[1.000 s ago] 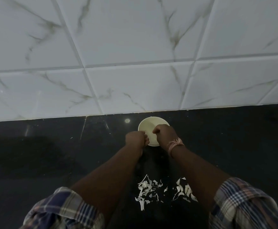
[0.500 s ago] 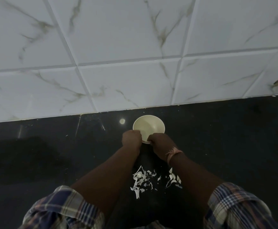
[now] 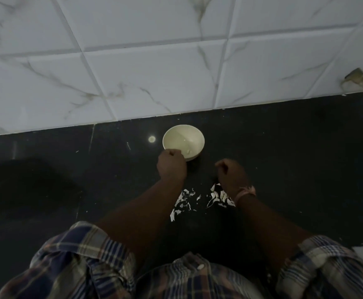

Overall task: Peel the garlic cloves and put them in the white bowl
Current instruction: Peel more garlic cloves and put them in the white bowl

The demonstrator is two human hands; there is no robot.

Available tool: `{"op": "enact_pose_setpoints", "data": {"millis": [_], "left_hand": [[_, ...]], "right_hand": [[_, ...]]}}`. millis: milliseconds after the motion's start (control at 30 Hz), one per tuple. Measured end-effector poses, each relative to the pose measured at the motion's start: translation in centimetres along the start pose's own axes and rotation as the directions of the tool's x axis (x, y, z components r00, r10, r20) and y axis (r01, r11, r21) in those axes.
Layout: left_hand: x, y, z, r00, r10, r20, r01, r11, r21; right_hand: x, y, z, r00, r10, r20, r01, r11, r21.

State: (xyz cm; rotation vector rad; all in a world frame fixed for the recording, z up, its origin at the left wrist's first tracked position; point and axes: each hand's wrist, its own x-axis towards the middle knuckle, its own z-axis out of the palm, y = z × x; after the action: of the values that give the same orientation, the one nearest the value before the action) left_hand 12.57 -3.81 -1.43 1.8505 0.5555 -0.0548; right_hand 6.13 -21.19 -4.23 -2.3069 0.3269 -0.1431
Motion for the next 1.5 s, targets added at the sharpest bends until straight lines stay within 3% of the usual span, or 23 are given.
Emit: {"op": "enact_pose_setpoints", "data": {"millis": [67, 133, 233, 333, 533, 633, 767, 867, 1000, 1100, 1200, 1300, 1500], "left_hand": [[-1.1, -0.8, 0.5, 0.995, -0.008, 0.096, 0.005, 0.999, 0.034], [-1.4, -2.2, 1.5, 0.957, -0.072, 0.28, 0.044, 0.994, 0.105], [-2.7, -3.8, 2.3, 0.811, -0.264, 0.522, 0.161, 0.959, 0.235], [-3.8, -4.5, 2.7, 0.773, -0.321, 0.547, 0.192, 0.94, 0.281], [-4.1, -4.6, 3.5, 0.777, -0.226, 0.587, 0.074, 0.959, 0.272], [-4.4, -4.8, 3.4, 0.775, -0.203, 0.599, 0.035, 0.959, 0.28], [-4.4, -4.7, 3.1, 0.783, -0.213, 0.584, 0.089, 0.968, 0.235], [-4.6, -4.8, 2.9, 0.792, -0.216, 0.571, 0.129, 0.973, 0.19], [-4.3, -4.8, 2.5, 0.83, -0.201, 0.52, 0.184, 0.979, 0.084], [-3.8, -4.5, 1.6, 0.844, -0.231, 0.484, 0.256, 0.966, 0.013], [-4.2, -3.9, -0.1, 0.793, -0.273, 0.544, 0.377, 0.922, -0.086], [-5.3, -3.7, -1.9, 0.776, -0.239, 0.584, 0.414, 0.891, -0.186], [-6.8, -4.5, -4.9, 0.848, -0.129, 0.515, 0.325, 0.893, -0.311]], "right_hand": [[-1.7, 2.3, -0.2, 0.997, 0.077, 0.022, -0.077, 0.997, -0.019], [-2.8, 3.6, -0.8, 0.993, 0.12, 0.002, -0.12, 0.993, -0.019], [-4.0, 4.5, -1.1, 0.994, 0.101, 0.044, -0.097, 0.992, -0.081], [-5.1, 3.6, -0.8, 0.999, 0.007, 0.052, 0.004, 0.976, -0.219], [-4.7, 0.4, 0.4, 0.975, 0.01, 0.224, 0.119, 0.825, -0.552], [-4.2, -0.5, 0.5, 0.958, 0.051, 0.281, 0.134, 0.789, -0.6], [-3.6, -1.0, 0.9, 0.951, 0.116, 0.287, 0.076, 0.81, -0.581], [-3.4, -0.4, 1.4, 0.967, 0.077, 0.242, 0.057, 0.862, -0.503], [-3.6, -0.8, 2.0, 0.986, -0.015, 0.164, 0.041, 0.987, -0.153], [-4.2, -2.2, 1.9, 0.994, 0.021, 0.108, -0.031, 0.996, 0.089], [-4.4, -3.3, 2.0, 0.993, 0.097, 0.061, -0.11, 0.961, 0.255], [-4.8, -4.1, 2.6, 0.989, 0.142, 0.038, -0.146, 0.931, 0.333], [-6.6, -5.4, 3.0, 0.987, 0.11, 0.114, -0.14, 0.94, 0.312]]}}
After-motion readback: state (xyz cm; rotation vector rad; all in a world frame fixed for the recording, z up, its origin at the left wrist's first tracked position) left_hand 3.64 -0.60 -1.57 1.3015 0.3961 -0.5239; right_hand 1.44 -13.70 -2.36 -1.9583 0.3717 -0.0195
